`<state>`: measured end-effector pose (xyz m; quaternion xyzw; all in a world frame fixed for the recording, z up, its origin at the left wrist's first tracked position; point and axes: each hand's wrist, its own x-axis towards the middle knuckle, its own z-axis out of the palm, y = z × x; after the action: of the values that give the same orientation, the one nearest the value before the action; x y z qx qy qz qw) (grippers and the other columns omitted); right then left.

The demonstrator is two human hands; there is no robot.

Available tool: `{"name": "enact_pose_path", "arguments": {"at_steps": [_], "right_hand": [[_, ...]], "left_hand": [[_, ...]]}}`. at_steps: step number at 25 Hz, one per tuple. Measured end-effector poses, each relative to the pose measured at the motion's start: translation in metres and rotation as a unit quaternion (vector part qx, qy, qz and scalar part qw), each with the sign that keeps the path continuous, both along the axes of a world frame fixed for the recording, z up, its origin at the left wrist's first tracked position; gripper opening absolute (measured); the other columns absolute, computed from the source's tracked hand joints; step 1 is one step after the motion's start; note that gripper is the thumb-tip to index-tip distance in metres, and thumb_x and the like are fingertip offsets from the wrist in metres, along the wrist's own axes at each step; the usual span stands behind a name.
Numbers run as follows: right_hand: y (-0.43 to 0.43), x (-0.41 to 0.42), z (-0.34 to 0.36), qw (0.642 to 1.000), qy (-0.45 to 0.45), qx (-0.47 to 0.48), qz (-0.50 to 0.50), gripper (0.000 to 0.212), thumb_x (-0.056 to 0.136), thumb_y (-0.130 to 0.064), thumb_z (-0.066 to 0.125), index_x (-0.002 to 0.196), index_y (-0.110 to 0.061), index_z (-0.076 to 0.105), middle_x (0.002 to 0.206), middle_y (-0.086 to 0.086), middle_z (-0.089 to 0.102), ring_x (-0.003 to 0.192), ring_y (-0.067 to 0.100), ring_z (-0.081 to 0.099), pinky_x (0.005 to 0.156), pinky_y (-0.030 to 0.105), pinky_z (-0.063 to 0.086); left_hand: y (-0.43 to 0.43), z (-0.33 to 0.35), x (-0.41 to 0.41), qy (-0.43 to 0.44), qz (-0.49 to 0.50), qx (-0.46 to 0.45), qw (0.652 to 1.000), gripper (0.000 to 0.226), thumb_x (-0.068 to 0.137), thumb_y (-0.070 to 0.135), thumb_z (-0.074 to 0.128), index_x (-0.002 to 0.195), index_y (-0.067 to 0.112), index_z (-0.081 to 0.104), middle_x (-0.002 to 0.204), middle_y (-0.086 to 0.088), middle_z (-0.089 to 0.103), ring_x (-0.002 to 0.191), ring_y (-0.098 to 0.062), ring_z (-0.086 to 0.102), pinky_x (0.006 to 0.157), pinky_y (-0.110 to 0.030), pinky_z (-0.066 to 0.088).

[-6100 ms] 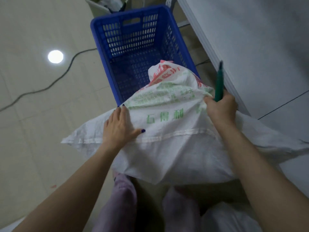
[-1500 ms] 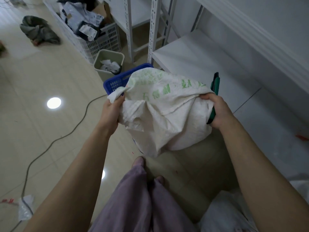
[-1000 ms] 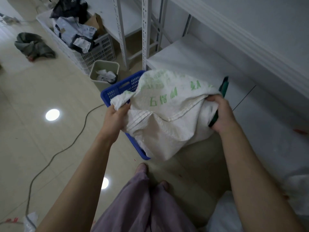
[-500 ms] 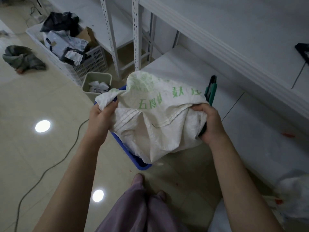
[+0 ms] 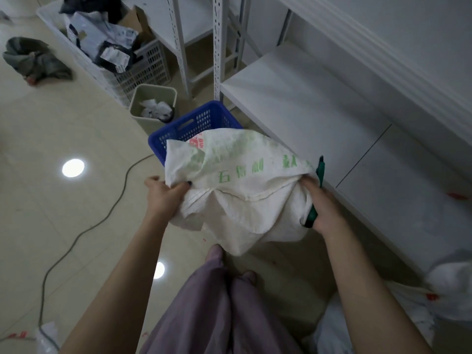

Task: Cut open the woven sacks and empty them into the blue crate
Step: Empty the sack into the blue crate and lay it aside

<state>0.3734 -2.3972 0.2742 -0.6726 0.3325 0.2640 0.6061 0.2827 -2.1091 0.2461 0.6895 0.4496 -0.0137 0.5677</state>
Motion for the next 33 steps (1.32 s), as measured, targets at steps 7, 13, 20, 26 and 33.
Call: {"name": "enact_pose_path", "arguments": {"at_steps": [7,13,20,26,33], "right_hand": [[-0.018,-0.030,-0.075,0.989,0.001,-0.143,0.038,0.048,0.079,-0.019,0.075,0.122,-0.004,0.058,0.104,0.011,0.063,0.086,0.022,0.058,0.080,0.033,0.047],[-0.003,-0.015,-0.130,0.984,-0.034,-0.134,0.115,0.029,0.078,-0.018,0.077,0.101,-0.017,0.061,0.089,0.000,0.064,0.074,0.007,0.059,0.067,0.026,0.049],[0.031,0.001,-0.220,0.991,-0.026,-0.089,0.101,0.065,0.067,-0.019,0.085,0.124,-0.015,0.054,0.107,-0.002,0.064,0.094,0.013,0.064,0.081,0.031,0.053],[0.065,0.018,-0.288,0.952,-0.029,-0.236,0.192,0.073,0.063,-0.027,0.087,0.124,-0.004,0.054,0.132,0.009,0.037,0.105,0.020,0.051,0.097,0.033,0.045],[0.101,0.055,-0.325,0.983,0.088,-0.087,0.138,0.120,0.064,-0.024,0.088,0.151,-0.007,0.008,0.148,0.011,0.034,0.132,0.027,0.041,0.110,0.041,0.036]], "left_hand": [[-0.013,-0.086,0.006,0.061,-0.262,0.222,0.937,0.109,0.080,0.011,0.070,0.147,0.031,-0.013,0.152,-0.021,-0.022,0.121,-0.052,0.040,0.081,-0.048,0.046],[0.005,-0.156,0.037,0.144,-0.396,0.293,0.858,0.112,0.080,0.016,0.071,0.145,0.035,-0.019,0.152,-0.020,-0.024,0.124,-0.045,0.039,0.093,-0.053,0.042],[0.029,-0.227,0.082,0.214,-0.479,0.378,0.762,0.114,0.074,0.050,0.071,0.148,0.030,-0.014,0.150,-0.019,-0.029,0.139,-0.038,-0.024,0.111,-0.059,-0.004],[0.030,-0.284,0.065,0.202,-0.408,0.236,0.858,0.130,0.066,0.035,0.082,0.146,0.004,-0.015,0.150,-0.023,-0.025,0.140,-0.044,-0.012,0.115,-0.052,0.014],[0.048,-0.314,0.042,0.229,-0.157,0.184,0.943,0.130,0.071,0.034,0.079,0.144,0.010,-0.025,0.149,-0.022,-0.029,0.142,-0.040,-0.011,0.118,-0.044,0.009]]}}
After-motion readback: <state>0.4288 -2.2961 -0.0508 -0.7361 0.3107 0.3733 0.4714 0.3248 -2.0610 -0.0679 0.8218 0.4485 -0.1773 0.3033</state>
